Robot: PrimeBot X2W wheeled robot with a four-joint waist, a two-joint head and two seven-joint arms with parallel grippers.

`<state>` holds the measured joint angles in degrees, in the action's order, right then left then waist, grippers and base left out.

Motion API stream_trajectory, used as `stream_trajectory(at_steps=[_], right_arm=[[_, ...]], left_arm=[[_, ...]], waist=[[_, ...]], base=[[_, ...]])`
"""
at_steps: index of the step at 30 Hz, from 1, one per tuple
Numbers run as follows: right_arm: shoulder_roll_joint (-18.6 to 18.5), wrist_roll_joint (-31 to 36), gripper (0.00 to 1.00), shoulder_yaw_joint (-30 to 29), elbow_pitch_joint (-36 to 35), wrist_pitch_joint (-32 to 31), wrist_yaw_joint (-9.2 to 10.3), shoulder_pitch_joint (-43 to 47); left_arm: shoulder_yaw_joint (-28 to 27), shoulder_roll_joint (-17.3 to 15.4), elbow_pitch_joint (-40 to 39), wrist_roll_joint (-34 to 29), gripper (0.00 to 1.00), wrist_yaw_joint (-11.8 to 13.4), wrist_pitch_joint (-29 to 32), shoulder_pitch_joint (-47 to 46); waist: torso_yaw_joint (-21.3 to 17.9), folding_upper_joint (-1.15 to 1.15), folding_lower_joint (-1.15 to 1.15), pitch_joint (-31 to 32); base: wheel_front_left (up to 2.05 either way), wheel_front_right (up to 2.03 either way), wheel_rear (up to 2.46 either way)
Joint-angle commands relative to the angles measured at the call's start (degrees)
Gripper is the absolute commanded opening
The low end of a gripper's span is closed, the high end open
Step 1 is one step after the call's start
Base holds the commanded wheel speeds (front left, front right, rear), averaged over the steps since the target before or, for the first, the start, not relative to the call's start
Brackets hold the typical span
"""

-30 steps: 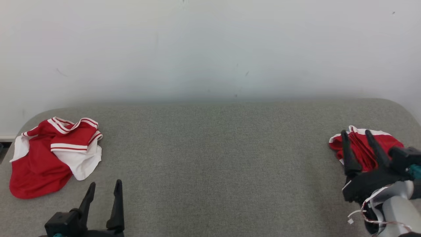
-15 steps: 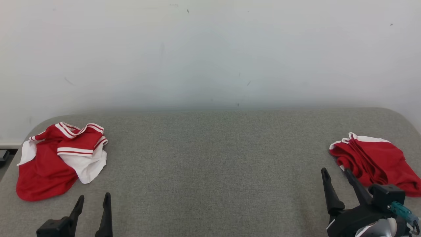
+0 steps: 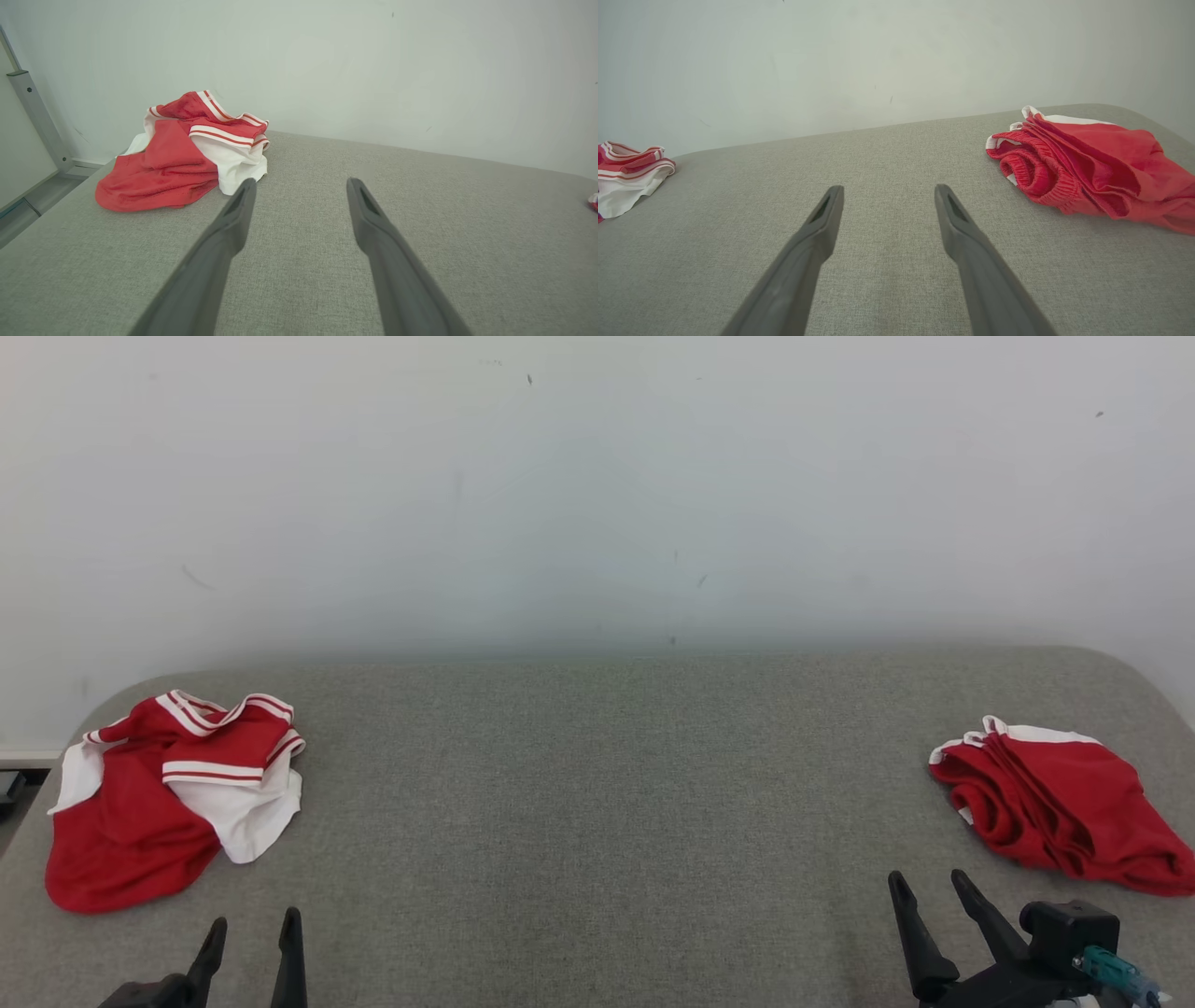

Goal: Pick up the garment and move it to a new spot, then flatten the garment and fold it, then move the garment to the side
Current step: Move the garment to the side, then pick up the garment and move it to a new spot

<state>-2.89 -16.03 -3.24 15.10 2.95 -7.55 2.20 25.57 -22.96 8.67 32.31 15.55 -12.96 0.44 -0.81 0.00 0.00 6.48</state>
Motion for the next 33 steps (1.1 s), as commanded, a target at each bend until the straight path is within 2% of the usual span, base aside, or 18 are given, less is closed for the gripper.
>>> stream_trajectory(at_steps=[1, 12, 18, 25, 33], right_arm=[[-0.06, -0.41, 1.0, 0.07, 0.05, -0.06, 0.13, -0.15], [-0.05, -0.67, 1.0, 0.74, 0.18, 0.12, 0.13, -0.53], [-0.05, -1.1, 1.0, 1.05, 0.5, 0.66, 0.13, -0.08], [-0.05, -2.31, 1.0, 2.17, 1.36, 1.46, 0.13, 0.07], [-0.05, -3.73, 1.0, 4.14, 2.75, 2.44, 0.13, -0.17]], left_arm=[[-0.09, 0.1, 0.13, 0.07, 1.0, -0.15, -0.44, 0.22], [0.78, 0.19, 0.31, 0.17, 1.0, -0.64, 0.01, -0.53], [1.2, -0.51, 0.12, -0.43, 1.0, -0.74, 0.46, -1.12], [1.36, -1.64, -0.47, -0.59, 1.0, -0.61, 1.18, -1.22], [1.7, -3.05, -1.47, -0.89, 1.0, -0.62, 2.38, -1.3]], waist=[[0.17, 0.0, 0.0, 0.01], [1.16, 0.0, 0.0, -0.13], [3.25, 0.0, 0.0, -0.08], [7.89, 0.0, 0.0, 0.07], [15.65, 0.0, 0.0, 0.13]], base=[[0.0, 0.0, 0.0], [0.0, 0.0, 0.0], [0.0, 0.0, 0.0], [0.0, 0.0, 0.0], [0.0, 0.0, 0.0]])
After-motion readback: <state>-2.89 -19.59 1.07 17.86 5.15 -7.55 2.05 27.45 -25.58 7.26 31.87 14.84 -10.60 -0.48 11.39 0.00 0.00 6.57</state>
